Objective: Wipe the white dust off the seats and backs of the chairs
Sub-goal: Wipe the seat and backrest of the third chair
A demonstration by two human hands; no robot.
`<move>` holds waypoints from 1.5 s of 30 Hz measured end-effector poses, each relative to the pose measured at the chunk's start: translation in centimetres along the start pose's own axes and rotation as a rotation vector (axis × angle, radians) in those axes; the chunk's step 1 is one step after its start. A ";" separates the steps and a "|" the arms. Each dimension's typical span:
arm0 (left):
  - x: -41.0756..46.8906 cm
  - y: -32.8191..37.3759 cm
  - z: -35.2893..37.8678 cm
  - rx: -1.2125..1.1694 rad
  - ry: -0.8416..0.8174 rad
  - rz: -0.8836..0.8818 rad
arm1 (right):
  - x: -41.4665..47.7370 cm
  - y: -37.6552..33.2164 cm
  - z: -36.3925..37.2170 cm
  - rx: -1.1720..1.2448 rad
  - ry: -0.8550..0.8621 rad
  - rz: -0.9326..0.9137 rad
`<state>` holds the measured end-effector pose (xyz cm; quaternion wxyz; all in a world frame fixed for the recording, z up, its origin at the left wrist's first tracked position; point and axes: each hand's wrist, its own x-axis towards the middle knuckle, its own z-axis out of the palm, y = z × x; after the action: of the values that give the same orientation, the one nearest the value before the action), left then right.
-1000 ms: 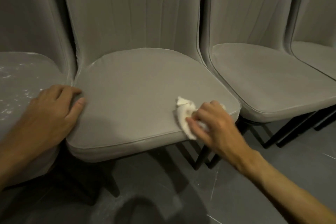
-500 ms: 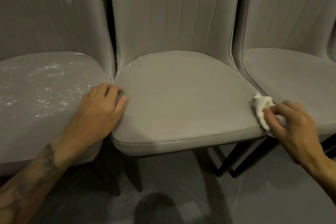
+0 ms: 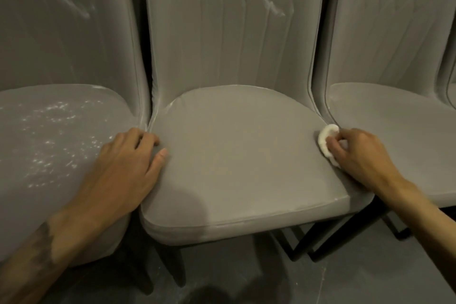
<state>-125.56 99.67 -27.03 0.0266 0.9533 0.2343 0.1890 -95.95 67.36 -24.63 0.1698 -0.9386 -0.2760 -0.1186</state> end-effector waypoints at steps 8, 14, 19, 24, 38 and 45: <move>4.4 -2.0 -0.2 -0.093 -0.175 0.023 | 4.6 -4.3 3.3 -0.106 -0.028 0.053; 6.3 -3.2 0.4 -0.124 -0.181 0.060 | 10.7 -7.5 5.1 -0.078 -0.031 0.182; 6.6 -2.6 1.1 -0.141 -0.079 0.021 | 9.8 -9.9 5.7 -0.283 0.066 0.226; 6.5 -2.5 1.2 -0.146 -0.047 0.012 | 10.8 -10.0 7.0 -0.114 -0.009 0.333; 6.8 -2.7 2.8 -0.147 0.067 0.010 | 17.8 -14.5 9.7 -0.070 0.076 0.146; 6.8 -2.9 3.3 -0.158 0.098 0.018 | 18.7 -19.5 10.8 0.099 -0.124 -0.064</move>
<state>-120.02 105.51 -28.16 0.0886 0.9398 0.2113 0.2534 -90.11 95.88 -23.68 0.1947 -0.9253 -0.3213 -0.0520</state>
